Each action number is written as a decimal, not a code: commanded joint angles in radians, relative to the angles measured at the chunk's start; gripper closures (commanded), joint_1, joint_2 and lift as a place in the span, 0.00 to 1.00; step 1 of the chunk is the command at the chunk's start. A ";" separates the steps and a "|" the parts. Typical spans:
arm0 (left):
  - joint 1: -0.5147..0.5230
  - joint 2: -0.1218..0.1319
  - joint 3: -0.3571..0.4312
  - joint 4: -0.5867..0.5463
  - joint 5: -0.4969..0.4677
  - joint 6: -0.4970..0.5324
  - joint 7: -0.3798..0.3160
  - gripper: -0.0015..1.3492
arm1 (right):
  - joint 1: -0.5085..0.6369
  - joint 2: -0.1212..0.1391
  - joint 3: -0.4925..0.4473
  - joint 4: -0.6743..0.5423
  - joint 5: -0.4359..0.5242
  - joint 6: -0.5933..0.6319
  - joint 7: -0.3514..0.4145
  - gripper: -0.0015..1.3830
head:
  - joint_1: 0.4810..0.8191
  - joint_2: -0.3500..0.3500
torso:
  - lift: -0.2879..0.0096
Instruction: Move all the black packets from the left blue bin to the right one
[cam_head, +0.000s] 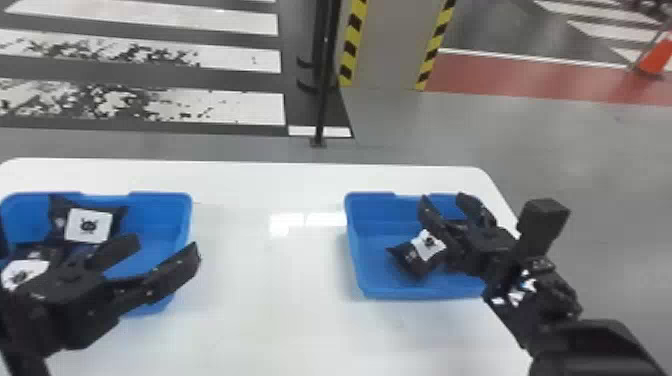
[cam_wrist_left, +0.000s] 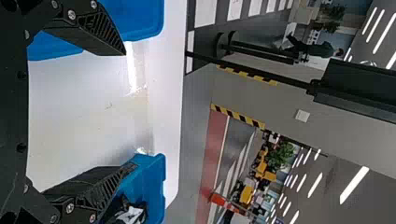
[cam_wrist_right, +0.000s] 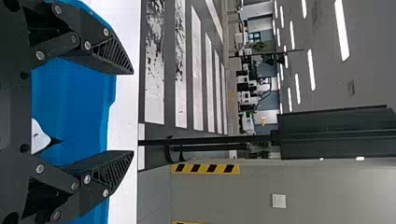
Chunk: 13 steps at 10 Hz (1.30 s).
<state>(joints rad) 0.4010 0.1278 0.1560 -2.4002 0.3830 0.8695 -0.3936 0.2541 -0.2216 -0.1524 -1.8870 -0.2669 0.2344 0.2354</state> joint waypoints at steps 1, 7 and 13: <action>-0.003 -0.004 0.017 -0.001 -0.030 -0.003 0.001 0.13 | 0.124 0.028 0.013 -0.141 0.008 -0.031 -0.016 0.09 | 0.63 0.26 | 0.50; -0.212 0.038 0.051 0.205 -0.289 0.031 0.024 0.13 | 0.330 0.064 0.049 -0.328 -0.038 -0.070 -0.013 0.09 | 0.63 0.53 | 0.50; -0.423 0.053 0.091 0.546 -0.421 0.039 0.052 0.13 | 0.355 0.068 0.051 -0.323 -0.064 -0.043 0.008 0.10 | 0.63 0.72 | 0.50</action>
<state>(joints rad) -0.0031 0.1790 0.2450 -1.8841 -0.0310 0.9072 -0.3423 0.6065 -0.1547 -0.1017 -2.2113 -0.3273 0.1881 0.2433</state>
